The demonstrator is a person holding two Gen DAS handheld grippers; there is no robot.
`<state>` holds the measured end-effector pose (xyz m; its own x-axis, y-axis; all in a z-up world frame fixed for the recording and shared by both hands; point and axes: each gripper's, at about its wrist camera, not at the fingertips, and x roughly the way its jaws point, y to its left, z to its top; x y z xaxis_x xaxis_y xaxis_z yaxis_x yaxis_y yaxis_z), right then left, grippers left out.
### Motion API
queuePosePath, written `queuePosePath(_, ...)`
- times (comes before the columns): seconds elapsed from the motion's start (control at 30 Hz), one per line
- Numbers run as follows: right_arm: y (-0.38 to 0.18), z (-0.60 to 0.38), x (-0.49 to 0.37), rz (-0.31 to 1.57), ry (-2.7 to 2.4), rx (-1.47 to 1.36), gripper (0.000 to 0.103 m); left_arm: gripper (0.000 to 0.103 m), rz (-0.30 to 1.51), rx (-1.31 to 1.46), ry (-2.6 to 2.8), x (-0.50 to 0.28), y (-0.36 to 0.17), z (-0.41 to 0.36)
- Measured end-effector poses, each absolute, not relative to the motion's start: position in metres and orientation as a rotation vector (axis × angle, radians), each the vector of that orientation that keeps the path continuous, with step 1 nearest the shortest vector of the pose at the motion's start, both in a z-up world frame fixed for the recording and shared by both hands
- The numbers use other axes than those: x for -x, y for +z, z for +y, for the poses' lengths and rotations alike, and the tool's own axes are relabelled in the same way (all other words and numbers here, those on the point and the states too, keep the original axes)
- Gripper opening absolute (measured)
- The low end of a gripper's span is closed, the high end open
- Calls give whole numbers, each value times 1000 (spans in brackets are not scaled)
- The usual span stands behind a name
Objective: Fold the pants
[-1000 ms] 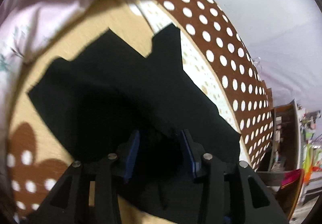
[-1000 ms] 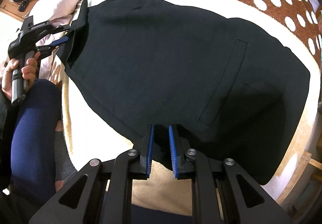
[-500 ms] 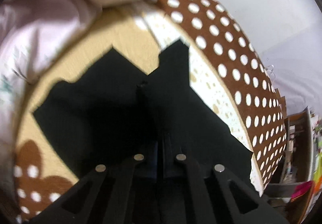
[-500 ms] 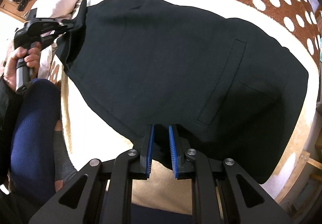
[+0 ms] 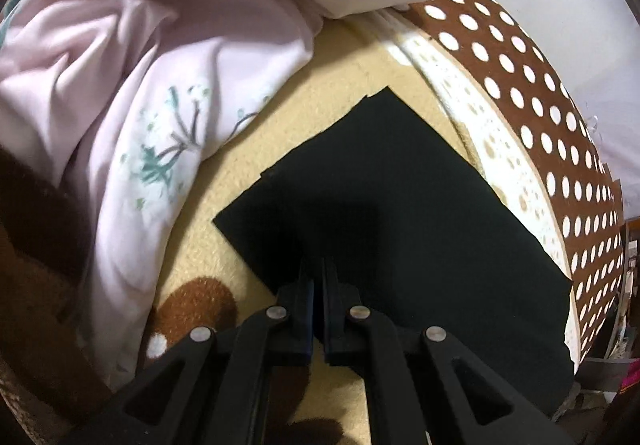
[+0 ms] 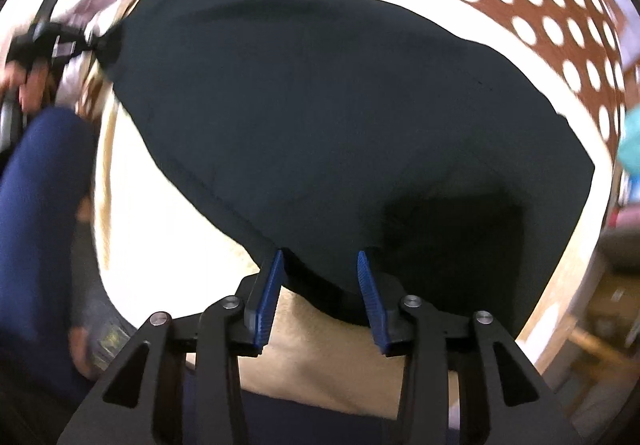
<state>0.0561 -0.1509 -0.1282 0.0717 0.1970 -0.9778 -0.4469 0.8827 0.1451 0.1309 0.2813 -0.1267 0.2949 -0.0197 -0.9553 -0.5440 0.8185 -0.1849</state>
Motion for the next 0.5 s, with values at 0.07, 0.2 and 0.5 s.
queuePosePath(0.07, -133, -142, -53, 1416, 506, 282, 40, 4, 1240, 541, 374, -132, -128, 282)
queuePosePath(0.2, -136, -133, -55, 1398, 548, 336, 40, 4, 1230, 554, 369, -130, -127, 285)
queuePosePath(0.5, -138, -118, -54, 1371, 630, 443, 34, 4, 1239, 548, 369, -132, -125, 286)
